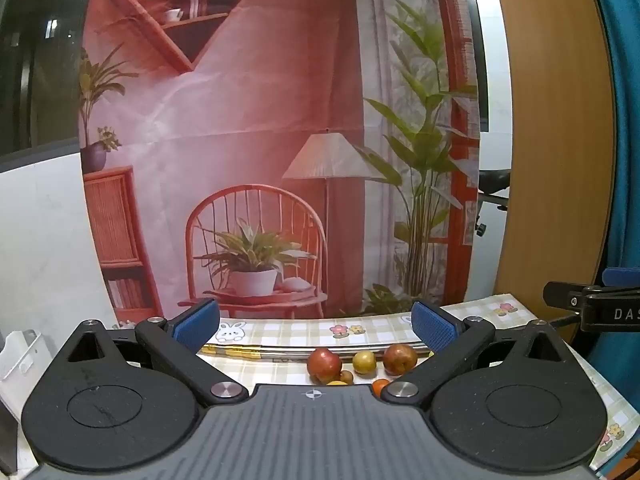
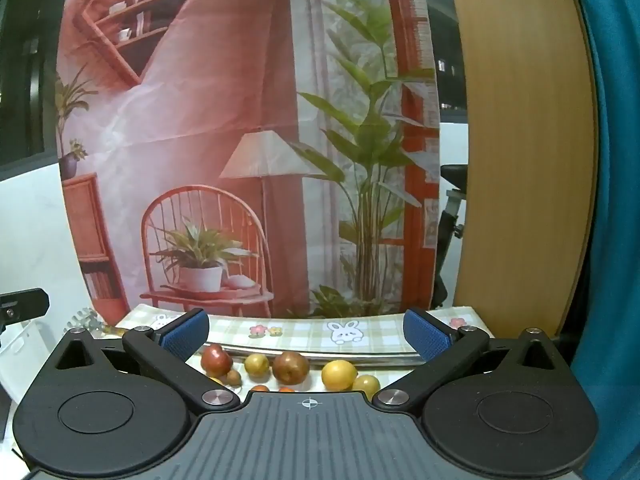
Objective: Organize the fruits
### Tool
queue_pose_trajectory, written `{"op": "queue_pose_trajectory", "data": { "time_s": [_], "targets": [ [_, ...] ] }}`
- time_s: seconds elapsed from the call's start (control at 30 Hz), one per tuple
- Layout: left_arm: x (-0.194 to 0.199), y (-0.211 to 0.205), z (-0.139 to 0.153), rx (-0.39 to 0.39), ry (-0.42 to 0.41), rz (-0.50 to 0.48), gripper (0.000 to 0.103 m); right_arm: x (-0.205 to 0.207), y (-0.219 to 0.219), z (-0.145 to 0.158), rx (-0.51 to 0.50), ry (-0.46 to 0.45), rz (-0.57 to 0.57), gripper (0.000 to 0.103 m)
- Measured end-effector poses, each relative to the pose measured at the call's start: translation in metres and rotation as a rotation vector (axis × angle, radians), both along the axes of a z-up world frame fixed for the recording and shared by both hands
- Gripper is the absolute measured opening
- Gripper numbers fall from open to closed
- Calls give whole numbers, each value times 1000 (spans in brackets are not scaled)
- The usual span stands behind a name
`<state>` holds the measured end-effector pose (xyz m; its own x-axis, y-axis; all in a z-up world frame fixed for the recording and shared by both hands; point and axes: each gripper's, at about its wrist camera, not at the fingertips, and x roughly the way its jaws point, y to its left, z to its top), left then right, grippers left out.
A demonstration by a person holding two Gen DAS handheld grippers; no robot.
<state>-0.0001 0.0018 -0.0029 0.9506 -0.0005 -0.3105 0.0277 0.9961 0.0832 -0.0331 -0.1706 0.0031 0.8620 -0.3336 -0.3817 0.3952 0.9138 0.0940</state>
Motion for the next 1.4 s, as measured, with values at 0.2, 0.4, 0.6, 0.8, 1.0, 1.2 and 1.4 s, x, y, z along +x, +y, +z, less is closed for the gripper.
{"op": "queue_pose_trajectory", "data": {
  "time_s": [0.2, 0.4, 0.6, 0.8, 1.0, 1.2, 1.4],
  "targets": [
    [-3, 0, 1, -8, 5, -1, 103, 2, 7, -2, -2, 1, 0, 103],
    [1, -1, 2, -11, 3, -4, 103, 2, -1, 0, 7, -6, 4, 103],
    [0, -1, 2, -13, 3, -3, 103, -6, 1, -3, 10, -18, -7, 103],
    [0, -1, 2, -16, 4, -1, 103, -5, 1, -3, 7, -17, -6, 103],
    [-1, 0, 4, -22, 8, 0, 103, -5, 1, -2, 8, -17, -6, 103],
    [-1, -1, 5, -24, 11, 0, 103, -6, 1, -2, 7, -19, -7, 103],
    [-1, -1, 5, -25, 11, 0, 103, -6, 1, -2, 8, -20, -7, 103]
  ]
}}
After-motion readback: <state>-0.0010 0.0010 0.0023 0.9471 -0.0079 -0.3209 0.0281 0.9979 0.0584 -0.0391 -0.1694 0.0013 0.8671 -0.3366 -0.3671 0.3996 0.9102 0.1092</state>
